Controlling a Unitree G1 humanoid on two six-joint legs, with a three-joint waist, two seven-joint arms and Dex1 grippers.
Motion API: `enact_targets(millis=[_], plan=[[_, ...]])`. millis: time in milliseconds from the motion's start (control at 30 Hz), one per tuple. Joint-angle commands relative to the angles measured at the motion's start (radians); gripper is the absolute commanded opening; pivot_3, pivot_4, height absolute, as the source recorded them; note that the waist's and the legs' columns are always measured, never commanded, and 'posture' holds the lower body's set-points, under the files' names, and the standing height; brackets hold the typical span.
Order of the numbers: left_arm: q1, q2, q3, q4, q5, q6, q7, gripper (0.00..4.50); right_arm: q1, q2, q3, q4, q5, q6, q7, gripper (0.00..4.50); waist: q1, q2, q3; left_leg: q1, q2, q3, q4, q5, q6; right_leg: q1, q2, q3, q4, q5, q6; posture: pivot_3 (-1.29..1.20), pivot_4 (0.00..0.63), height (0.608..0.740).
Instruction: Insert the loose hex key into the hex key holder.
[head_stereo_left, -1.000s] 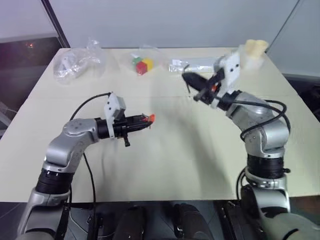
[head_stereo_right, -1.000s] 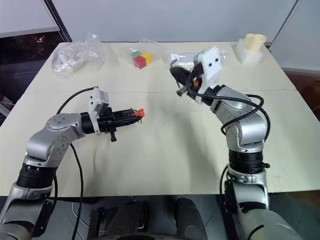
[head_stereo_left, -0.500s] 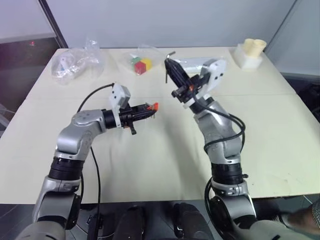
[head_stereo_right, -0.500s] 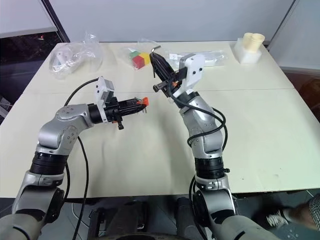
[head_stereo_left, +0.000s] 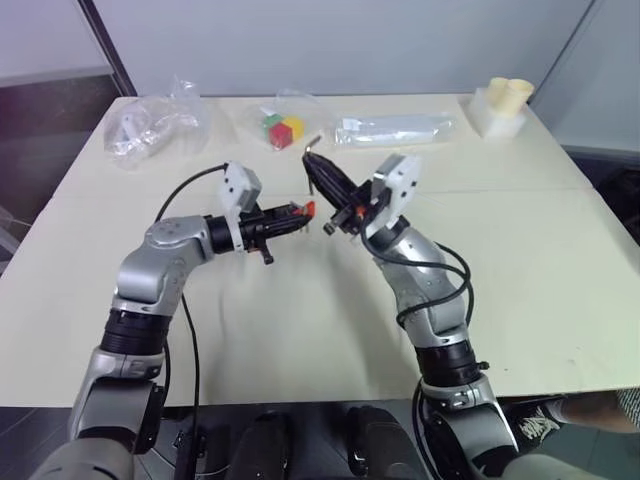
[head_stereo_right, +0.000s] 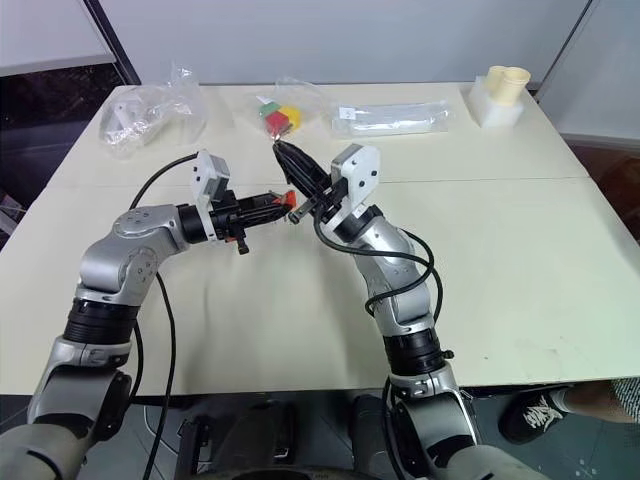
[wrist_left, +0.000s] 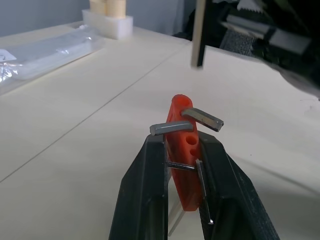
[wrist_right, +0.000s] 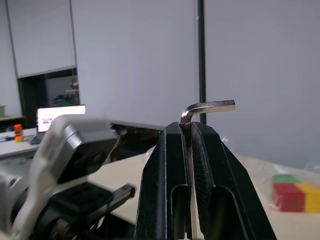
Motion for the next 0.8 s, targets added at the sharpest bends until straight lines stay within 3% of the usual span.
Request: enact_targets(millis=[33, 800], plan=[[-0.027, 0.003, 0.015, -0.012, 0.0, -0.02, 0.001, 0.28, -0.012, 0.0, 0.007, -0.032, 0.012, -0.018, 0.008, 0.04, 0.0, 0.0, 0.0, 0.0, 0.0, 0.0, 0.0, 0.0, 0.0, 0.0, 0.0, 0.0, 0.0, 0.0, 0.0, 0.0, 0.15, 0.74], [-0.021, 0.002, 0.024, -0.049, -0.022, 0.0, 0.01, 0.28, -0.071, -0.024, -0.03, 0.053, 0.004, -0.06, 0.006, 0.04, 0.0, 0.0, 0.0, 0.0, 0.0, 0.0, 0.001, 0.0, 0.0, 0.0, 0.0, 0.0, 0.001, 0.0, 0.0, 0.0, 0.15, 0.74]])
